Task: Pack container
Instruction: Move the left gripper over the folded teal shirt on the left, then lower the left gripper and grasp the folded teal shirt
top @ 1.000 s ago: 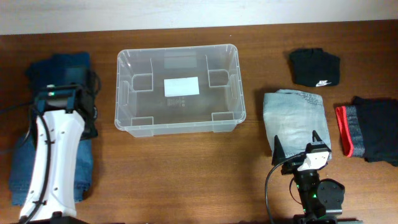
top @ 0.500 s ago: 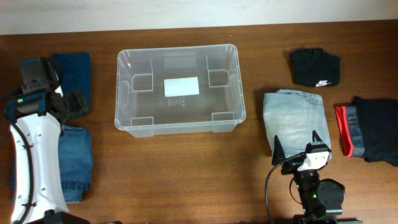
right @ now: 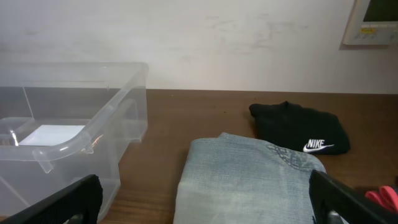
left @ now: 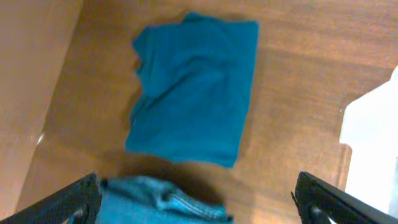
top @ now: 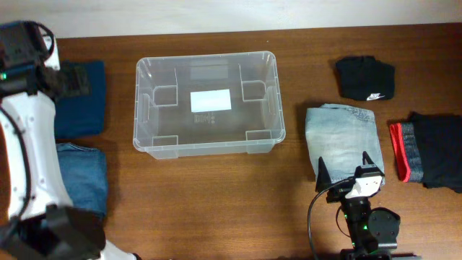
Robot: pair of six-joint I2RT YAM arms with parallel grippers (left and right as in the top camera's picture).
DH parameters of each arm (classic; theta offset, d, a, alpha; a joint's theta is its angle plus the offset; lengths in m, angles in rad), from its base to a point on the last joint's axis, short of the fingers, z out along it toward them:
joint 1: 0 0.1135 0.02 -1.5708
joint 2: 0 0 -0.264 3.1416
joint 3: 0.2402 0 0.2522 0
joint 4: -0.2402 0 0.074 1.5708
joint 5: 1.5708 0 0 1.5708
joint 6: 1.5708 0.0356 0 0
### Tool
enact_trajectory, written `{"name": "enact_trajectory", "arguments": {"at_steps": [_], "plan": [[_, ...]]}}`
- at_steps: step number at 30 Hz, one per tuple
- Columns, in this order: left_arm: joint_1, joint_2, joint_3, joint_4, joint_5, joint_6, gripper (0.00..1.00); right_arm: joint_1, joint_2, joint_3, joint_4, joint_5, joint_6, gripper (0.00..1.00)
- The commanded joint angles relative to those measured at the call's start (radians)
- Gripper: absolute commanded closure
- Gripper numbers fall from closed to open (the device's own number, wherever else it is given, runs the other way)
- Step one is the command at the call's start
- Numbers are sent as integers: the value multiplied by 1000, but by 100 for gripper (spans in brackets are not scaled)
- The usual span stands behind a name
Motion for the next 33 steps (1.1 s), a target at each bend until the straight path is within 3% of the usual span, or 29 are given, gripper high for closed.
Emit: {"name": "enact_trajectory", "arguments": {"at_steps": [1, 27, 33], "plan": [[2, 77, 60, 38, 87, 82, 1, -8, -8, -7, -1, -16, -3, 2], [-10, 459, 59, 184, -72, 127, 1, -8, -8, -7, -1, -16, -3, 1], [-70, 489, 60, 247, -209, 127, 1, -8, -8, -7, -1, -16, -3, 2]]}}
